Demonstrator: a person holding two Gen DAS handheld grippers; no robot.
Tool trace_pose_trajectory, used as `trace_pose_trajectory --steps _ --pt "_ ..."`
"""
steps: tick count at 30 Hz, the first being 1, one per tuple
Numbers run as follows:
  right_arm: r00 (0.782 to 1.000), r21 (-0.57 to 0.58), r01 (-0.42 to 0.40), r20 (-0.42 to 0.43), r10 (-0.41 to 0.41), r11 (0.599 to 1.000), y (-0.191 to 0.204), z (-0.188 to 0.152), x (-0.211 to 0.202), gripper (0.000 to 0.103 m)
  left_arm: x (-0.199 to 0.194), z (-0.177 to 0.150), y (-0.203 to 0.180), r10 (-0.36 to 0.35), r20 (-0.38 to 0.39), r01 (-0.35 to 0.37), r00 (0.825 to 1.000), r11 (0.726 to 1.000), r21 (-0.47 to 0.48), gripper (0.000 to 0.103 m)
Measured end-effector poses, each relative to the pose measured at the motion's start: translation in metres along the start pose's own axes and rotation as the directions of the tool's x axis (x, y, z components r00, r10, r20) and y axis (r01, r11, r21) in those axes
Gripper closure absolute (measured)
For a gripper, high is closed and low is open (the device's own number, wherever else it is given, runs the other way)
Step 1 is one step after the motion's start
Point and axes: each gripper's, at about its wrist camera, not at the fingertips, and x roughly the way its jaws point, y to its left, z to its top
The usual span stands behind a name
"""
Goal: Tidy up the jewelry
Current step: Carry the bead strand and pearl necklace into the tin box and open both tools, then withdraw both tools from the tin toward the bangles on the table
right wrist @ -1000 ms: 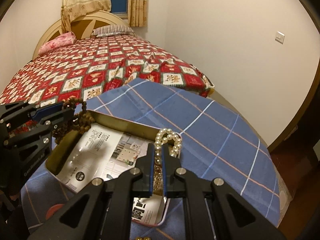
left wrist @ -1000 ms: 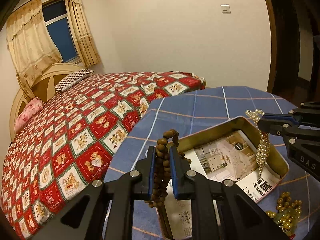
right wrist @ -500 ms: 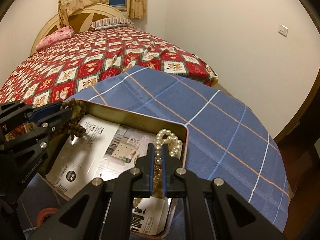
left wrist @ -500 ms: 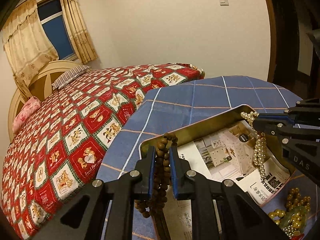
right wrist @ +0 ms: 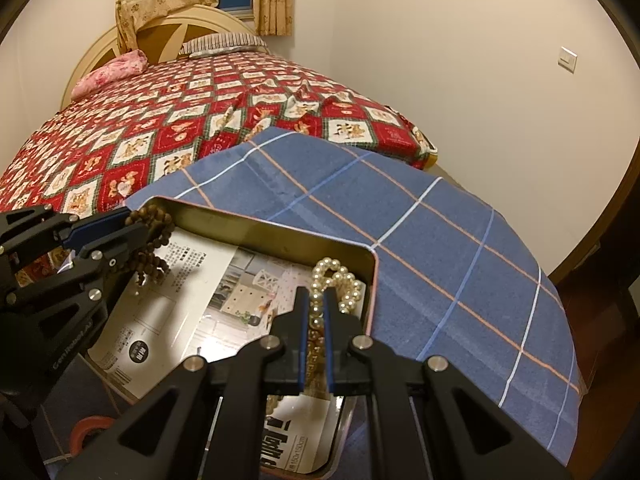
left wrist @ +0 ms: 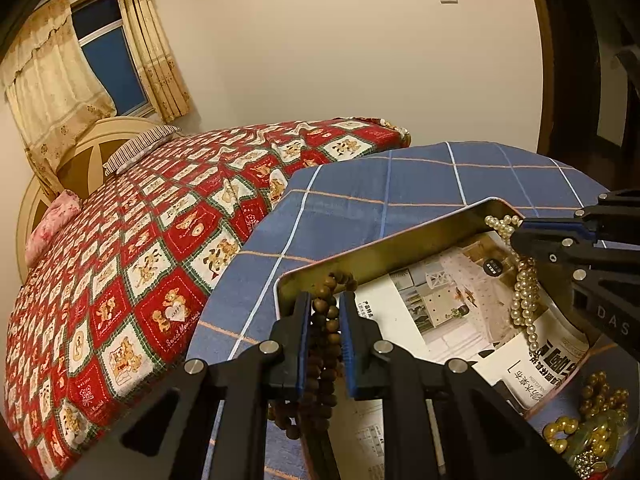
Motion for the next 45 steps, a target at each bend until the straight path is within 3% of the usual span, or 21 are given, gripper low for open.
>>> trace_pose_trajectory --steps 2,4,5,6,7,8,15,23,30,37,40,45 --pt "1.0 -0.007 0.01 0.003 -0.009 1.0 0.001 0.0 0.0 0.094 0.001 0.0 0.001 -0.007 -0.004 0.007 1.0 1.0 0.001 0.088" --pt "0.999 -0.003 0.02 0.026 -0.02 1.0 0.0 0.0 -0.005 0.09 0.0 0.001 0.002 0.008 -0.009 -0.008 1.0 1.0 -0.009 0.075" --pt "0.999 0.005 0.022 0.034 -0.022 1.0 -0.001 0.0 -0.007 0.086 -0.004 0.001 0.004 0.013 0.0 -0.013 1.0 1.0 -0.017 0.051" --pt "0.999 0.019 0.017 0.038 -0.018 1.0 -0.003 0.001 -0.01 0.073 -0.009 0.001 0.005 0.03 0.024 -0.03 0.999 0.999 -0.024 0.024" --pt "0.999 0.03 0.01 0.043 -0.011 1.0 -0.005 0.001 -0.012 0.063 -0.015 0.001 0.005 0.051 0.05 -0.049 0.997 0.998 -0.029 0.017" --pt "0.999 0.037 0.005 0.053 -0.007 0.999 -0.007 0.001 -0.016 0.062 -0.022 0.001 0.006 0.05 0.08 -0.048 0.996 0.999 -0.026 0.016" --pt "0.998 0.06 0.027 0.063 -0.03 0.998 -0.01 -0.008 -0.036 0.062 -0.043 -0.007 0.014 0.048 0.07 -0.045 0.996 0.998 -0.042 0.016" --pt "0.997 0.09 0.038 0.061 -0.043 0.995 -0.01 -0.046 -0.063 0.059 -0.078 -0.045 0.016 0.057 0.04 -0.054 0.998 0.996 -0.07 0.016" --pt "0.997 0.135 0.027 0.068 -0.036 0.99 0.001 -0.085 -0.085 0.055 -0.102 -0.081 -0.001 0.005 0.005 -0.005 1.0 0.997 -0.076 0.016" --pt "0.998 0.148 0.024 0.059 -0.033 0.989 0.012 -0.108 -0.094 0.054 -0.107 -0.092 -0.014 -0.018 -0.009 0.017 1.0 0.997 -0.072 0.016" --pt "0.998 0.158 0.024 0.062 -0.034 0.987 0.012 -0.113 -0.097 0.054 -0.105 -0.096 -0.021 -0.043 -0.026 0.041 0.999 0.997 -0.063 0.023" --pt "0.997 0.165 0.023 0.066 -0.035 0.986 0.013 -0.116 -0.098 0.052 -0.093 -0.105 -0.029 -0.089 -0.079 0.084 0.993 0.994 -0.065 0.044"
